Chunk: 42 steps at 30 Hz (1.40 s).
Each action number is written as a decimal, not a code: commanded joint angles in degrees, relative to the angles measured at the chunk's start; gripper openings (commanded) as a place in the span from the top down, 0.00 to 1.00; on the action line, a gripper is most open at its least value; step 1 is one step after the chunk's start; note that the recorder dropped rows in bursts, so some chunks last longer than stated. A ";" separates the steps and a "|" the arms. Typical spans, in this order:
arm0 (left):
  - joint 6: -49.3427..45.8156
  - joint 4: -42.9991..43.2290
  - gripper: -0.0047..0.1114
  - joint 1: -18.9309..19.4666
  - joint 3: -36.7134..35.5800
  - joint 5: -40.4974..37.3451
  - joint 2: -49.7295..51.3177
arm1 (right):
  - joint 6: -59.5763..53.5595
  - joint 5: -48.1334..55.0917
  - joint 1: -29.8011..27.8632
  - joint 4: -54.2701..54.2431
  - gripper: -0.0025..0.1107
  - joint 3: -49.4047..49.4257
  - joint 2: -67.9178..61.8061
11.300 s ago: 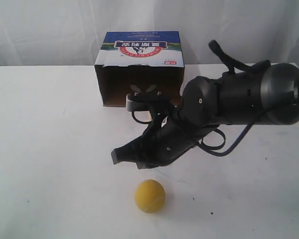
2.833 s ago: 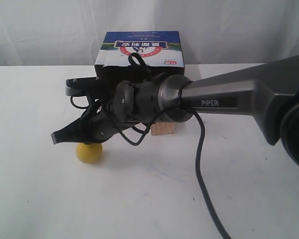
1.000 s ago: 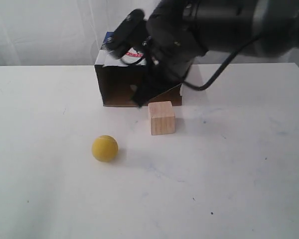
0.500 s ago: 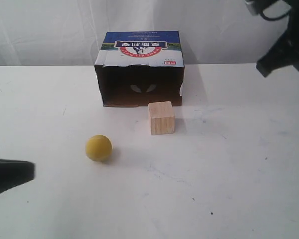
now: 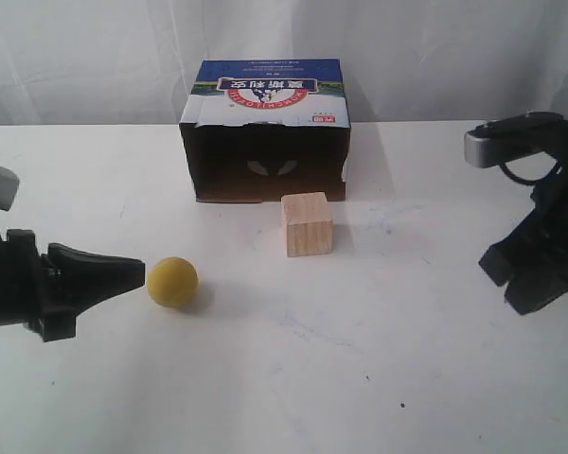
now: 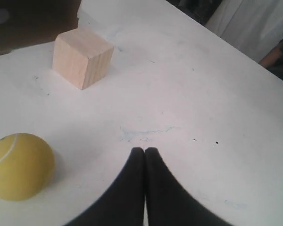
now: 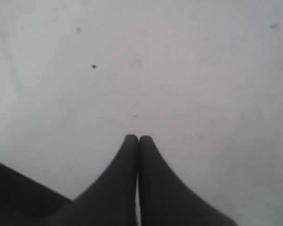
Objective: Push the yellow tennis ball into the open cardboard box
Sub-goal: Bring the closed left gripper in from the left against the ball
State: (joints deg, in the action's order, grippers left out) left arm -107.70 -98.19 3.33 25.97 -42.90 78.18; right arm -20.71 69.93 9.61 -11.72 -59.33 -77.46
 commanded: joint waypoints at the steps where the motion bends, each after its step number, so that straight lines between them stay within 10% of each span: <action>1: -3.36 -1.75 0.96 -0.17 4.13 -1.48 6.89 | -1.73 0.03 -0.47 -2.30 0.98 3.54 3.06; 16: -3.34 -1.75 0.96 -0.17 16.04 0.34 21.26 | -3.64 0.03 -0.47 -9.28 0.98 14.23 13.20; 42: -12.30 -1.75 0.96 -0.17 13.19 -2.76 27.41 | -3.56 0.03 -0.47 -6.34 0.98 16.13 14.00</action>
State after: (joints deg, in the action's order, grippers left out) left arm -112.11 -98.67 3.33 38.54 -42.49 104.17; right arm -23.55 69.93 9.61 -18.23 -43.41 -63.84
